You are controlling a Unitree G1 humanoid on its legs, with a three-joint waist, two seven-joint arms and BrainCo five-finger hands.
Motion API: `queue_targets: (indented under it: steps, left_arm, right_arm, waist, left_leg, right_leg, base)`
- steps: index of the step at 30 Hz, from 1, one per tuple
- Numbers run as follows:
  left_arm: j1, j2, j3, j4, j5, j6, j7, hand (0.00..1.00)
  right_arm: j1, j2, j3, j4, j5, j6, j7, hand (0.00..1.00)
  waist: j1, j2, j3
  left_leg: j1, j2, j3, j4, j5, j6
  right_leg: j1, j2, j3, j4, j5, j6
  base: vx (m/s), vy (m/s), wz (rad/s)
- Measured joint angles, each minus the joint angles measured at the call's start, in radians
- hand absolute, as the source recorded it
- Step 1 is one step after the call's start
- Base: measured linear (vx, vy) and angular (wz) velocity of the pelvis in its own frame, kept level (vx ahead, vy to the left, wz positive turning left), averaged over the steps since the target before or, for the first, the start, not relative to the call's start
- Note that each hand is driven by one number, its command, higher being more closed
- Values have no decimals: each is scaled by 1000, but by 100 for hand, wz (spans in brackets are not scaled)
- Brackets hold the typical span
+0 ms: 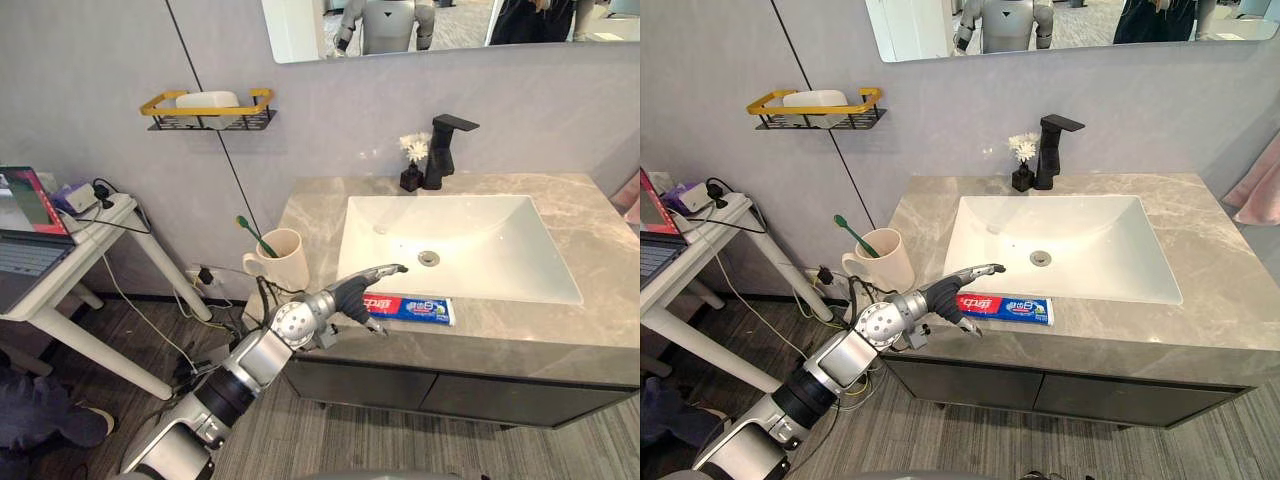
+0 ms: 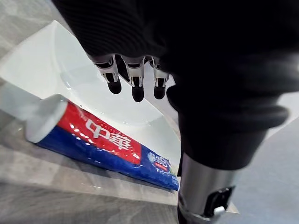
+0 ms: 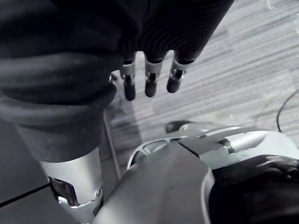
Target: Organize washtable
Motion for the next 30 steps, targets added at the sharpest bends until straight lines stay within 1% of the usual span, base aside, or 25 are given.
queue_targets:
  steps: [2,4,6,9,10,11,13,14,17,21,22,25,27,30]
  left_arm:
    - [3,8,4,0,1,0,10,0]
    - [30,7,23,0,6,7,20,0]
    - [49,6,46,2,24,18,33,0]
    - [53,-2,81,16,42,25,47,0]
    - [62,-9,99,16,47,29,62,0]
    - [74,-17,118,16,54,30,72,0]
    - [76,-25,121,16,71,39,86,0]
    - [79,-30,128,16,75,40,91,100]
    - [100,-44,153,16,84,41,106,100]
    - [118,-63,157,16,104,42,114,100]
    - [118,-71,164,16,116,45,128,100]
    - [118,-83,195,16,121,51,136,100]
    - [117,-94,197,16,121,51,146,100]
    - [117,-97,197,14,121,51,147,100]
  right_arm:
    - [0,1,12,-6,-1,0,0,0]
    - [-1,3,24,-11,-2,0,0,0]
    - [-2,2,40,-22,-2,-1,0,0]
    - [-4,4,54,-35,-2,-1,0,0]
    - [-4,5,59,-37,-2,-1,0,0]
    - [-5,5,60,-38,-2,-1,0,0]
    - [-5,4,61,-38,-3,-1,0,0]
    - [-6,5,66,-38,-3,-1,0,0]
    - [-7,1,91,-47,-5,-2,0,0]
    - [-7,0,98,-49,-10,-2,0,0]
    - [-7,0,99,-52,-11,-2,0,0]
    - [-7,3,99,-59,-12,-2,0,0]
    - [-6,3,99,-60,-11,-2,-1,0]
    - [5,5,99,-77,-12,-2,-1,0]
  waist:
    - [3,-9,8]
    - [-2,-14,13]
    - [-10,-12,23]
    - [-14,-18,37]
    - [-18,-19,38]
    - [-20,-20,39]
    - [-18,-21,40]
    - [-18,-25,43]
    - [-18,-32,48]
    - [-17,-32,48]
    - [-17,-32,48]
    - [-20,-32,49]
    - [-21,-33,49]
    - [-19,-32,49]
  left_leg:
    - [0,4,2,-4,2,-4]
    - [0,9,6,-15,5,-9]
    - [1,9,8,-17,6,-11]
    - [1,10,10,-20,8,-14]
    - [2,10,13,-20,9,-15]
    - [4,10,21,-20,9,-15]
    - [3,8,27,-20,10,-17]
    - [3,7,29,-20,14,-23]
    - [2,6,39,-19,14,-23]
    - [1,7,54,-19,14,-23]
    - [1,7,56,-19,14,-23]
    - [-1,10,65,-19,15,-24]
    - [0,11,67,-19,15,-24]
    - [2,16,69,-19,14,-24]
  right_leg:
    - [5,4,0,-18,9,-5]
    - [8,15,0,-44,20,-7]
    - [9,19,1,-50,22,-7]
    - [10,25,1,-59,24,-9]
    - [14,28,1,-67,26,-10]
    - [18,31,1,-73,26,-10]
    - [21,32,2,-83,33,-12]
    - [21,32,3,-85,34,-12]
    - [26,39,10,-109,47,-13]
    - [31,48,22,-142,66,-17]
    - [34,51,24,-155,73,-16]
    - [43,55,29,-188,90,-22]
    - [54,59,29,-209,98,-21]
    - [56,65,27,-210,98,-21]
  base:
    - [0,-6,-2]
    - [15,-20,-6]
    - [37,-4,-3]
    - [38,-8,-2]
    - [54,-12,-2]
    - [53,-5,-1]
    - [48,8,-2]
    - [36,9,-3]
    - [18,2,-7]
    - [-5,0,-11]
    - [-18,-7,-8]
    - [-19,-1,-8]
    - [-5,3,-3]
    - [0,0,0]
